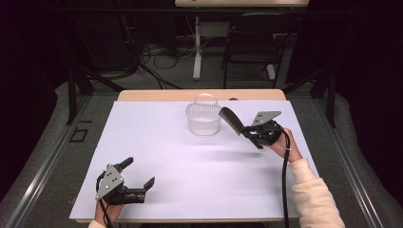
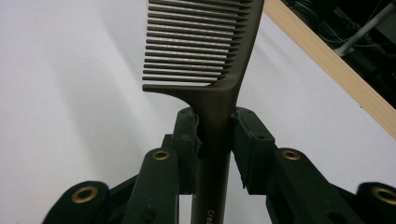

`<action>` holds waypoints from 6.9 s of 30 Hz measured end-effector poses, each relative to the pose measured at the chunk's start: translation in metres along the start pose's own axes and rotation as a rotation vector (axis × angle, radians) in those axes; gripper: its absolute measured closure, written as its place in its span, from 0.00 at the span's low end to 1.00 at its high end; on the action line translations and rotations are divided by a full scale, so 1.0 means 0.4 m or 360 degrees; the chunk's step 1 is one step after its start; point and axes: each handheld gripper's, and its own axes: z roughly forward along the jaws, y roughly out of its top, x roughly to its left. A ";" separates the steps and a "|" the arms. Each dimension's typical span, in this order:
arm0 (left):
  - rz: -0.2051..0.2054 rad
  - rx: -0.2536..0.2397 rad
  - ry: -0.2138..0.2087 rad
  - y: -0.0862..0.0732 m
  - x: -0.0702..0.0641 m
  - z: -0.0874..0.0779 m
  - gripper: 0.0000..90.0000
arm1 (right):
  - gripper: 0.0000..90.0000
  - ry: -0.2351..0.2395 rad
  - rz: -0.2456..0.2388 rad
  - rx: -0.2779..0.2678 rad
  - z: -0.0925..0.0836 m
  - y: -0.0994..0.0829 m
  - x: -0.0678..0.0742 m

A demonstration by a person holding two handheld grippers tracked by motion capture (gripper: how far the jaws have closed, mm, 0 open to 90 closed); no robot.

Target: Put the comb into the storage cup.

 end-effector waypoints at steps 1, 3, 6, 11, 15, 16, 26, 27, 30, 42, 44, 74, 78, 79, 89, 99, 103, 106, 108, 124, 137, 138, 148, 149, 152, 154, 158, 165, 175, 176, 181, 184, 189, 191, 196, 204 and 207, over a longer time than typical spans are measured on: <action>-0.0001 0.0001 0.0000 0.000 0.000 0.000 0.01 | 0.80 -0.0007 0.0015 -0.0001 0.001 0.001 0.001; -0.0002 0.0002 -0.0003 -0.001 0.001 0.001 0.01 | 0.80 -0.0030 0.0032 -0.0007 0.002 0.002 0.003; -0.0007 0.0005 -0.0004 -0.001 0.001 0.005 0.01 | 0.80 -0.0047 0.0045 -0.0025 0.001 0.004 0.004; -0.0008 0.0006 -0.0006 -0.001 0.001 0.008 0.01 | 0.80 -0.0077 0.0081 -0.0032 0.003 0.002 0.007; -0.0004 0.0007 -0.0003 0.000 0.001 0.006 0.01 | 0.80 -0.0106 0.0099 -0.0059 0.004 0.003 0.008; -0.0002 0.0005 -0.0002 0.000 0.001 0.006 0.01 | 0.80 -0.0112 0.0101 -0.0065 0.004 0.004 0.009; -0.0002 0.0007 -0.0006 0.000 0.000 0.006 0.01 | 0.80 -0.0125 0.0132 -0.0098 0.007 0.012 0.013; -0.0002 0.0006 -0.0006 0.000 0.000 0.006 0.01 | 0.80 -0.0130 0.0136 -0.0098 0.007 0.012 0.014; 0.0001 0.0007 -0.0007 0.000 -0.001 0.007 0.01 | 0.80 -0.0139 0.0141 -0.0105 0.006 0.013 0.015; 0.0004 0.0006 -0.0007 0.000 -0.001 0.007 0.01 | 0.80 -0.0167 0.0171 -0.0142 0.009 0.022 0.020; 0.0007 0.0014 -0.0008 -0.001 -0.001 0.008 0.01 | 0.80 -0.0168 0.0165 -0.0145 0.009 0.024 0.021; 0.0010 0.0011 -0.0009 0.001 0.000 0.009 0.01 | 0.80 -0.0205 0.0203 -0.0189 0.012 0.047 0.025; 0.0003 0.0006 -0.0007 0.000 0.000 0.008 0.01 | 0.80 -0.0208 0.0204 -0.0202 0.012 0.058 0.024; 0.0002 0.0005 -0.0008 0.001 0.000 0.008 0.01 | 0.80 -0.0209 0.0204 -0.0207 0.012 0.061 0.024; 0.0002 0.0006 -0.0009 0.001 0.000 0.009 0.01 | 0.80 -0.0219 0.0203 -0.0219 0.011 0.081 0.017; -0.0004 0.0001 -0.0006 0.001 -0.001 0.008 0.01 | 0.80 -0.0231 0.0207 -0.0217 0.006 0.097 0.004; 0.0004 0.0003 -0.0008 0.002 -0.002 0.009 0.01 | 0.80 -0.0233 0.0198 -0.0224 0.004 0.113 0.002; -0.0003 -0.0002 -0.0009 0.001 0.000 0.008 0.01 | 0.80 -0.0235 0.0191 -0.0225 0.006 0.123 0.001; 0.0000 -0.0006 -0.0012 0.001 0.000 0.007 0.01 | 0.80 -0.0239 0.0186 -0.0227 0.006 0.131 0.001; 0.0002 -0.0004 -0.0014 0.002 -0.002 0.008 0.01 | 0.80 -0.0233 0.0193 -0.0225 0.022 0.158 -0.007; 0.0003 -0.0003 -0.0015 0.002 -0.001 0.009 0.01 | 0.80 -0.0244 0.0210 -0.0245 0.020 0.181 -0.024; 0.0003 -0.0001 -0.0015 0.002 -0.001 0.008 0.01 | 0.80 -0.0244 0.0209 -0.0242 0.020 0.183 -0.026; -0.0001 -0.0005 -0.0016 0.002 -0.001 0.008 0.01 | 0.80 -0.0248 0.0218 -0.0261 0.024 0.205 -0.032; 0.0001 -0.0003 -0.0017 0.002 -0.001 0.008 0.01 | 0.80 -0.0249 0.0218 -0.0264 0.025 0.207 -0.032; 0.0002 -0.0004 -0.0016 0.002 -0.001 0.008 0.01 | 0.80 -0.0249 0.0217 -0.0271 0.025 0.213 -0.031; 0.0005 -0.0005 -0.0016 0.002 -0.001 0.007 0.01 | 0.80 -0.0248 0.0212 -0.0277 0.026 0.216 -0.031; 0.0009 -0.0003 -0.0014 0.003 -0.001 0.007 0.01 | 0.80 -0.0245 0.0212 -0.0275 0.029 0.222 -0.029; 0.0004 -0.0004 -0.0014 0.002 0.000 0.007 0.01 | 0.80 -0.0251 0.0213 -0.0276 0.033 0.230 -0.030; -0.0002 -0.0006 -0.0014 0.002 -0.001 0.008 0.01 | 0.80 -0.0257 0.0217 -0.0294 0.039 0.245 -0.034; 0.0004 -0.0004 -0.0014 0.002 0.000 0.007 0.01 | 0.80 -0.0259 0.0215 -0.0291 0.039 0.247 -0.033; 0.0003 -0.0005 -0.0013 0.002 -0.001 0.007 0.01 | 0.80 -0.0265 0.0219 -0.0305 0.043 0.252 -0.033; 0.0004 -0.0005 -0.0012 0.002 -0.001 0.007 0.01 | 0.80 -0.0270 0.0220 -0.0305 0.045 0.255 -0.034; 0.0004 -0.0005 -0.0012 0.002 -0.001 0.007 0.01 | 0.80 -0.0274 0.0225 -0.0315 0.047 0.260 -0.037; 0.0003 -0.0006 -0.0012 0.002 -0.001 0.007 0.01 | 0.80 -0.0277 0.0228 -0.0316 0.047 0.263 -0.038; 0.0004 -0.0007 -0.0012 0.002 -0.001 0.006 0.01 | 0.80 -0.0281 0.0223 -0.0320 0.048 0.268 -0.038; 0.0005 -0.0008 -0.0012 0.002 -0.001 0.007 0.01 | 0.80 -0.0291 0.0214 -0.0322 0.052 0.276 -0.040; 0.0005 -0.0009 -0.0011 0.003 -0.001 0.007 0.01 | 0.80 -0.0295 0.0213 -0.0325 0.054 0.279 -0.040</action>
